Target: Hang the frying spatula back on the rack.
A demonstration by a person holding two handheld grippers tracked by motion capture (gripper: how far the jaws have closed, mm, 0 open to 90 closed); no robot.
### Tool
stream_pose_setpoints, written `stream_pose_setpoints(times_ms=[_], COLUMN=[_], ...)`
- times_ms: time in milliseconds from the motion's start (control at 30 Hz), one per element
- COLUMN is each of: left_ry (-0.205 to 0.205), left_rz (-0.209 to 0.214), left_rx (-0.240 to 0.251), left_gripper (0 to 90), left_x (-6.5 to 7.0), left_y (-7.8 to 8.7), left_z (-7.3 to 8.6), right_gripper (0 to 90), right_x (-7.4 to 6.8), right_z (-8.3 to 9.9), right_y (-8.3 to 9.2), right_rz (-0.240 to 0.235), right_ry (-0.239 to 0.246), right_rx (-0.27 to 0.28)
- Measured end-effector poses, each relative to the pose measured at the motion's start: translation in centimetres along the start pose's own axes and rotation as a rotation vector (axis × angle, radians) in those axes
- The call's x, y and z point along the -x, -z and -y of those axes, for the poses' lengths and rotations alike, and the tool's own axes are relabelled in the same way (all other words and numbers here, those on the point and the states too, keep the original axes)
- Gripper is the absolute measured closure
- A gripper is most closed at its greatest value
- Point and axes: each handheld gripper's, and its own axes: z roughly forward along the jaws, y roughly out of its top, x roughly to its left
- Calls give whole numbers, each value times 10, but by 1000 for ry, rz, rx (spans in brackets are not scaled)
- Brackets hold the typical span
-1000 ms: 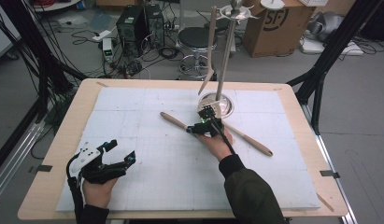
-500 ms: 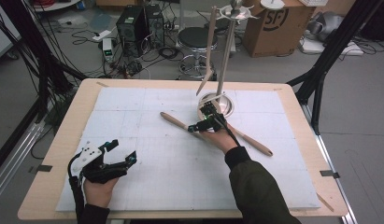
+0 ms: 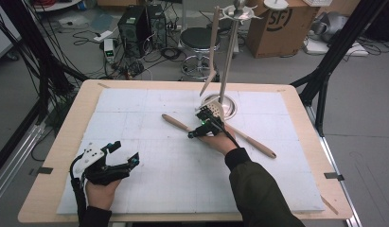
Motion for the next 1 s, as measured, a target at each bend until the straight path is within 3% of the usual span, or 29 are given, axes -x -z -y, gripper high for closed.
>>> stream_pose_setpoints(times_ms=[133,267,467,567,667,800,900,1000], left_ry=[0,-3,-2,-3,-5,-1,1,3], left_rz=[-1,2,3,3,3,4,1,2], left_rx=[1,3,2,1,0,1,0,5], left_gripper=[139,139,139,139,139,139,139,139], left_x=[1,2,2,2,2,1,0,0], left_y=[-1,-1,-1,-2,-2,-1,0,1], left_z=[0,0,0,0,0,0,0,0], right_gripper=[556,568,587,656,700,775,783,782], right_x=[-6,-15,-12,-13,-15,-31,-37,-31], right_z=[0,1,1,1,-1,-11,-15,-15], right_y=[-2,-13,-13,-12,-12,-16,-18,-17], right_rz=[66,162,146,155,168,238,268,222], right_ry=[57,153,131,137,175,267,268,201], right_rx=[-12,-82,-87,-85,-102,-203,-247,-242])
